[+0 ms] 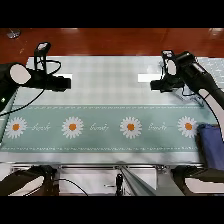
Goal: Fold the shirts.
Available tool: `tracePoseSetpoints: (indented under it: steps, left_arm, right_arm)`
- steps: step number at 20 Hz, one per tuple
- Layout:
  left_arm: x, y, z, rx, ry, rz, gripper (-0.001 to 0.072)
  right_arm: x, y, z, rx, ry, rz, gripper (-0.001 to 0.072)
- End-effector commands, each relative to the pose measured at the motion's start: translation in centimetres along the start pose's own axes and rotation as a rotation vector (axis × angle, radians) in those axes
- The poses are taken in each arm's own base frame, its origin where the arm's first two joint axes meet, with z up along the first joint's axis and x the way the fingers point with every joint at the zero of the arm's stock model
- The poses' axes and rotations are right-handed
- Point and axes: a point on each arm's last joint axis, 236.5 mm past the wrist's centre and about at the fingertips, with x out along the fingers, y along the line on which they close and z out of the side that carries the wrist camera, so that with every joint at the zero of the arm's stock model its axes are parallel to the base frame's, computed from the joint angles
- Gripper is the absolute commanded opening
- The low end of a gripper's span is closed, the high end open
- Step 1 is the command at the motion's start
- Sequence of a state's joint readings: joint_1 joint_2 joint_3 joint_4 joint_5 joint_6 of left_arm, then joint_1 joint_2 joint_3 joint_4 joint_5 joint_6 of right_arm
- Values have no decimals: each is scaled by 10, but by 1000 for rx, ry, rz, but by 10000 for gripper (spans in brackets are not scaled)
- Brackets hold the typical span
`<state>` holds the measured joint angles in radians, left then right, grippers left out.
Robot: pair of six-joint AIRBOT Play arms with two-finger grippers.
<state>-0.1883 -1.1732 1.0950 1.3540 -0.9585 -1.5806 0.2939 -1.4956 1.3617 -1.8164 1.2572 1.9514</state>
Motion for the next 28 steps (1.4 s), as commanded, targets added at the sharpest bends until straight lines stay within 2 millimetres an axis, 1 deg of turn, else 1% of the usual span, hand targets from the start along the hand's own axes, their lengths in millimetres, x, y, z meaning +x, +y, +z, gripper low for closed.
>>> tracePoseSetpoints:
  steps: [1, 12, 17, 18, 19, 21, 23, 24, 25, 26, 27, 28]
  left_arm:
    - [0, 1, 0, 0, 0, 1, 22]
    - [0, 1, 0, 0, 0, 1, 21]
    - [0, 1, 1, -1, -3, 1, 22]
    - [0, 1, 5, -1, -22, 1, 21]
    - [0, 1, 14, -1, -59, 0, 22]
    - [-2, 0, 36, -1, -151, 0, 21]
    - [-5, 0, 53, -5, -225, -2, 22]
    - [-7, 0, 59, -5, -250, -2, 22]
    - [-8, 0, 66, -5, -280, -2, 22]
    - [-10, 0, 71, -5, -305, -3, 22]
    - [-13, 0, 82, -4, -352, -3, 22]
    - [-18, 0, 93, -4, -404, -3, 22]
  right_arm:
    - [0, 0, 0, 0, 1, 0, 23]
    - [0, 0, 0, 0, 0, 0, 23]
    - [0, 5, 8, 2, -34, 18, 23]
    - [0, 6, 11, 2, -46, 22, 23]
    - [-1, 8, 17, 2, -70, 32, 23]
    - [-3, 13, 35, -2, -149, 55, 23]
    - [-7, 11, 56, -24, -240, 42, 25]
    - [-10, 5, 70, -45, -299, 15, 63]
    - [-15, -6, 84, -61, -360, -29, 355]
    - [-19, -17, 97, -87, -413, -71, 624]
    - [-23, -32, 109, -99, -458, -119, 628]
    - [-25, -54, 117, -85, -484, -168, 629]
